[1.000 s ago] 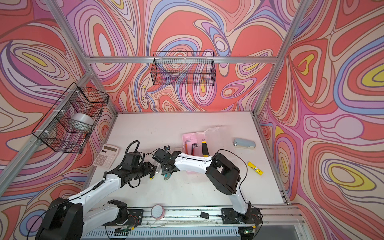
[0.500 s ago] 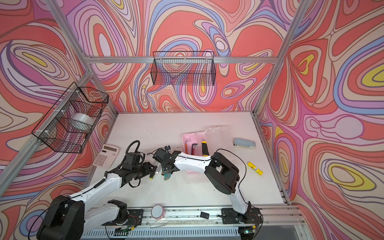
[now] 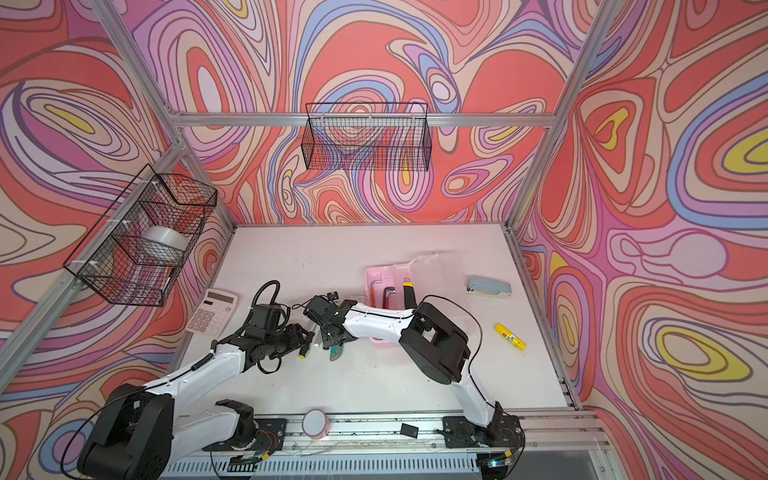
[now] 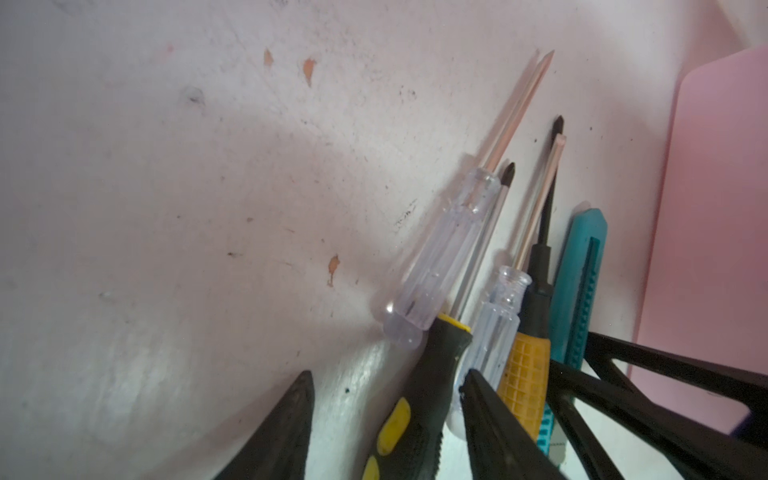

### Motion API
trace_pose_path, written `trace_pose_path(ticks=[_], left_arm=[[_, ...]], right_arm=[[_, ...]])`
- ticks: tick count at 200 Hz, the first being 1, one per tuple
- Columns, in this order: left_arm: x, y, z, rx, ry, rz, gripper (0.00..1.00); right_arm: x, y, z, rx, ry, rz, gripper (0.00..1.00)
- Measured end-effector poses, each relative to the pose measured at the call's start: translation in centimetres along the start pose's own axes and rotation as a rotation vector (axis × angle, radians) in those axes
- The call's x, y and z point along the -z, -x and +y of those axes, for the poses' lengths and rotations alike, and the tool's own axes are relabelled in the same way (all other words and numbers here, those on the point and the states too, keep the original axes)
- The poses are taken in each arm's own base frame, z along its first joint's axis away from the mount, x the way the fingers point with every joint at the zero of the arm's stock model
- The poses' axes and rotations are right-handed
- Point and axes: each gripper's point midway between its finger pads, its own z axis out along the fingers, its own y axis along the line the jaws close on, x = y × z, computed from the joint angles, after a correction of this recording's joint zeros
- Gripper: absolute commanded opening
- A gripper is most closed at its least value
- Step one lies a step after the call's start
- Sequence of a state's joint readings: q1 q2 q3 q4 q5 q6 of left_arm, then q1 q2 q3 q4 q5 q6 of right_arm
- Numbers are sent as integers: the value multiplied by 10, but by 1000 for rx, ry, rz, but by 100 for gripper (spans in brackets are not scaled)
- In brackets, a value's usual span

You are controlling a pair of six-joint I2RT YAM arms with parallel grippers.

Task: Pack the tool kit
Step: 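Lower the right gripper onto the teal box cutter and close on it, then lift the teal box cutter with the right gripper and carry it into the pink box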

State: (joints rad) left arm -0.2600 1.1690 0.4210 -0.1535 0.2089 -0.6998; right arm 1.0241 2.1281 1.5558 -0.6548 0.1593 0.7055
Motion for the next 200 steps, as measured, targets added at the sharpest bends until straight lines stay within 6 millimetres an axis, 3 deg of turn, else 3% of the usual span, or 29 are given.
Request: trace_pose_path(ticks=[97, 200], left_arm=[[-1, 0, -1, 0, -3, 1, 58], [0, 3, -2, 3, -8, -5, 57]], right_arm=[[-4, 2, -2, 14, -24, 11, 40], [-3, 0, -6, 53, -44, 19, 21]])
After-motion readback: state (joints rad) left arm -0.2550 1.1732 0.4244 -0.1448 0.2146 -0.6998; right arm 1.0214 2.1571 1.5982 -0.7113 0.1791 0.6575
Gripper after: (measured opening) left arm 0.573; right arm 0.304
